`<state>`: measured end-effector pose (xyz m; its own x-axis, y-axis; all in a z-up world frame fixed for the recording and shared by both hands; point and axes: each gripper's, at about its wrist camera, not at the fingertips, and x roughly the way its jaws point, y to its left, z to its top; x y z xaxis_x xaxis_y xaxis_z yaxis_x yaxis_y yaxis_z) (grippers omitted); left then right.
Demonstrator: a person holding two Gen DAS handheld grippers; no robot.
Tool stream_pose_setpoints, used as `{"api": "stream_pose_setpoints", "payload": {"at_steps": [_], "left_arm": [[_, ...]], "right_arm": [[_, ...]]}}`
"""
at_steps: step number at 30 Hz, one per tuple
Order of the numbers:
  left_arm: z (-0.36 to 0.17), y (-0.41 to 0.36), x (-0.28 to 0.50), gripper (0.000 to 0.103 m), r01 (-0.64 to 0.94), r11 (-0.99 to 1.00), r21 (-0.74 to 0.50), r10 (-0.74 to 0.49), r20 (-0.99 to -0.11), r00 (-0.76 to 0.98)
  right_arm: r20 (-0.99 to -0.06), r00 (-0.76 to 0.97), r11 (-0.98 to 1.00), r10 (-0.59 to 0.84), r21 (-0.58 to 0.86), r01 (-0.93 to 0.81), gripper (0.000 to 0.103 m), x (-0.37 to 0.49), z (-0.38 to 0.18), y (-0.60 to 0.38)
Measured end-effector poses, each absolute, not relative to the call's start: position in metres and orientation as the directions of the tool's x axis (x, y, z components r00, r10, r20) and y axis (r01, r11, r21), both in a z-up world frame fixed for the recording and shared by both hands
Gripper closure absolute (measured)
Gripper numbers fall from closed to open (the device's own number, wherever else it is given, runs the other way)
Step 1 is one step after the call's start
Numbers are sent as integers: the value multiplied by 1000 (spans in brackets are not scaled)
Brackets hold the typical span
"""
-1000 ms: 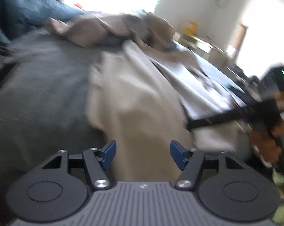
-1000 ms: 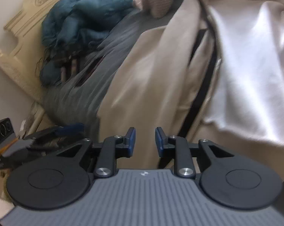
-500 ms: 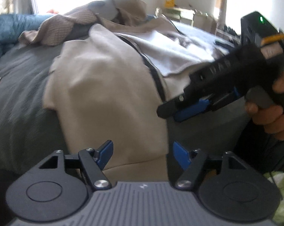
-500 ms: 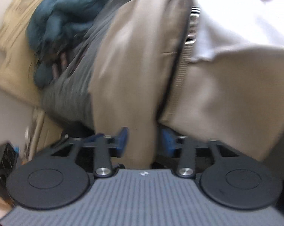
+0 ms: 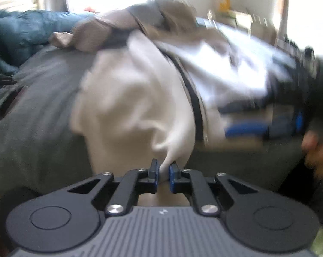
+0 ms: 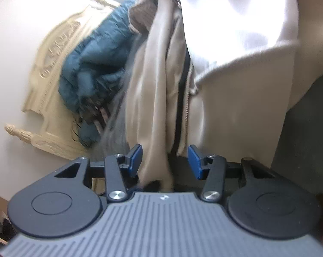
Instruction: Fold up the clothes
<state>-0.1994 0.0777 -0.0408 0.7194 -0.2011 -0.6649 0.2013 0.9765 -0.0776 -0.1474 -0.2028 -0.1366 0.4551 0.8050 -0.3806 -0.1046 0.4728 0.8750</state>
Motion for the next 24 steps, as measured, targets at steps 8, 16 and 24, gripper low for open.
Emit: {"api": "stream_pose_setpoints", "payload": {"at_steps": [8,16,24], "left_arm": [[88,225,-115,93,-4,969,-248,-84,-343,936],[140,309,66,93,-305,948,-96,278,-222,934],[42,325,212,53,-428,901,64,407,-462,788]], "right_arm": [[-364,481,475,797,870,-129,56,-133,-129,-191],[-418,506,541,755,832,-120,56,-115,-123,-176],[-439,502,562,745,818,-118,56,-92,-127,-160]]}}
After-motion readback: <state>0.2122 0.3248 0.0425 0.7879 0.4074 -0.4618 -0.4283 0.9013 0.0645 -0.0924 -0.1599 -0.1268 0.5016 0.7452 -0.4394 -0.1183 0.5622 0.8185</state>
